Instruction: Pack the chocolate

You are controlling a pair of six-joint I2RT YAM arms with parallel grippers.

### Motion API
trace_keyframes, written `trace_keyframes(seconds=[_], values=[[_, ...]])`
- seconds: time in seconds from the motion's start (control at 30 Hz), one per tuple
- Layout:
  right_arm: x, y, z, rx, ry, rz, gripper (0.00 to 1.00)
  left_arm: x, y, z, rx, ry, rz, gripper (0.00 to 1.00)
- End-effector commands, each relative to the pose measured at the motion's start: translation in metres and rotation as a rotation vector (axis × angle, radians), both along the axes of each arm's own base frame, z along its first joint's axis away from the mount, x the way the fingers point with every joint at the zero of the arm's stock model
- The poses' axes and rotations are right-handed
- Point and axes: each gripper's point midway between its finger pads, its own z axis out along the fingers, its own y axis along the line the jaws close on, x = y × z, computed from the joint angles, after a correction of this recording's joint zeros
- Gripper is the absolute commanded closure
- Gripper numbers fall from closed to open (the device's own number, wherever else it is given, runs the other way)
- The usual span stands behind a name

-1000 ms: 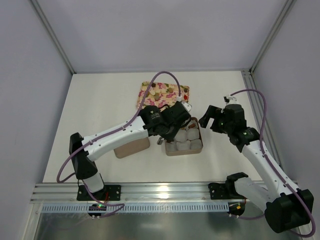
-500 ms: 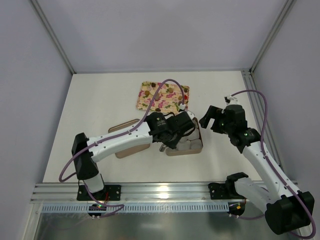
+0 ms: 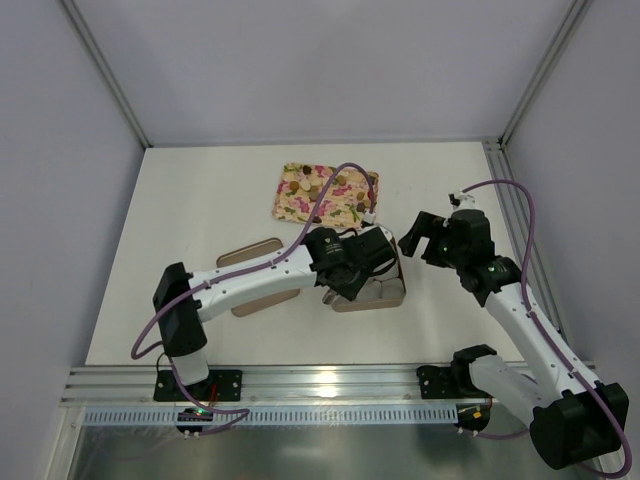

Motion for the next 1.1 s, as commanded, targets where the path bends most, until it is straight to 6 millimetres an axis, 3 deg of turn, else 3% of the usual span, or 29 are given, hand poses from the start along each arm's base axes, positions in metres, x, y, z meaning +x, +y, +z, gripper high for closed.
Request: trace_keyframes(seconds=[0.0, 0.17, 0.37, 0.47, 0.53, 0.57, 0.63, 0.67, 0.7, 0.77, 1.03, 1.07], values=[[0.001, -0.001, 0.005, 0.002, -0.027, -0.009, 0.01, 0.007, -0.006, 0.003, -0.026, -0.037, 0.017, 0.62], [0.002, -0.002, 0.006, 0.000, -0.030, -0.011, 0.01, 0.008, -0.008, 0.016, -0.050, -0.056, 0.012, 0.62], [0.002, -0.001, 0.007, -0.003, -0.031, -0.008, 0.01, 0.014, -0.010, 0.051, -0.116, -0.097, 0.008, 0.59], [0.003, -0.002, 0.007, -0.003, -0.031, -0.009, 0.01, 0.027, -0.011, 0.070, -0.154, -0.122, 0.032, 0.58], [0.004, -0.001, 0.006, -0.001, -0.029, -0.007, 0.01, 0.040, -0.006, 0.074, -0.143, -0.133, 0.060, 0.58], [0.004, -0.001, 0.006, -0.001, -0.032, -0.007, 0.01, 0.053, -0.004, 0.086, -0.163, -0.154, 0.086, 0.58], [0.005, 0.000, 0.005, -0.001, -0.028, -0.005, 0.01, 0.070, -0.004, 0.086, -0.142, -0.174, 0.111, 0.58], [0.006, 0.000, 0.005, -0.002, -0.028, -0.004, 0.01, 0.085, -0.002, 0.097, -0.159, -0.197, 0.129, 0.58], [0.006, 0.000, 0.005, -0.004, -0.027, -0.002, 0.01, 0.093, -0.005, 0.088, -0.142, -0.182, 0.131, 0.58], [0.008, 0.000, 0.006, -0.004, -0.029, -0.003, 0.01, 0.112, -0.009, 0.098, -0.154, -0.212, 0.131, 0.57], [0.014, 0.002, 0.006, -0.014, -0.022, 0.008, 0.01, 0.178, -0.010, 0.072, -0.124, -0.232, 0.170, 0.58], [0.015, 0.002, 0.007, -0.015, -0.022, 0.007, 0.01, 0.184, -0.018, 0.065, -0.142, -0.224, 0.156, 0.58]])
